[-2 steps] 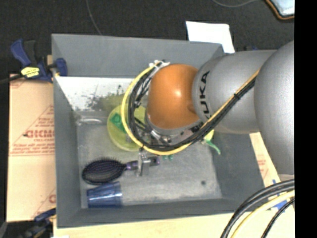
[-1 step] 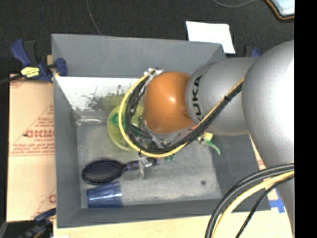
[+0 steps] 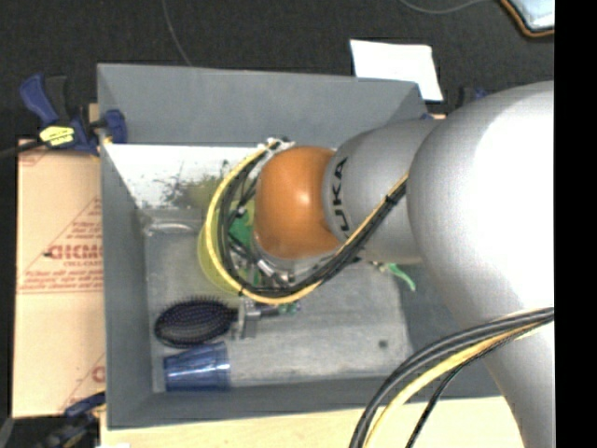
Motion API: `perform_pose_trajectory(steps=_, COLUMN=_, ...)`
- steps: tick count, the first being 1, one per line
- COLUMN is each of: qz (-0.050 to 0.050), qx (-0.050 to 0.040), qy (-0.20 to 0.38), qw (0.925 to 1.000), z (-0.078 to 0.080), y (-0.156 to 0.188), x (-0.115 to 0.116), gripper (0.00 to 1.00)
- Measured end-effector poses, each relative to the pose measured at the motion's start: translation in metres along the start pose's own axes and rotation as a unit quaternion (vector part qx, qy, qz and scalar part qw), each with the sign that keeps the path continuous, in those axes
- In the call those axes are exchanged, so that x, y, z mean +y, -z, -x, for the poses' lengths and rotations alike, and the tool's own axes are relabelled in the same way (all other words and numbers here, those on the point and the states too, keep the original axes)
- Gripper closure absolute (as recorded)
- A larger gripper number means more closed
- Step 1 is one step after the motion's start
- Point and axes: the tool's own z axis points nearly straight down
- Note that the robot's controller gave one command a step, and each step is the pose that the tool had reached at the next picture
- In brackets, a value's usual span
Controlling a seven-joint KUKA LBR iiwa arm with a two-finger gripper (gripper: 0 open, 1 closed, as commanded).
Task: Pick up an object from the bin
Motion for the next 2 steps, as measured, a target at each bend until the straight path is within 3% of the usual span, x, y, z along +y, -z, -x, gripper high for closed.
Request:
perform_pose_trajectory(steps=1, qz=-0.001, qx=0.0023, qy=0.114, qw=0.9935, z=-0.002, y=0.0022, x=-0.018, gripper=1.0)
perform_pose_trajectory(steps=2, qz=-0.001, qx=0.0023, qy=0.113, qw=0.9936, z=-0.002, y=0.0024, x=-0.018, gripper=1.0)
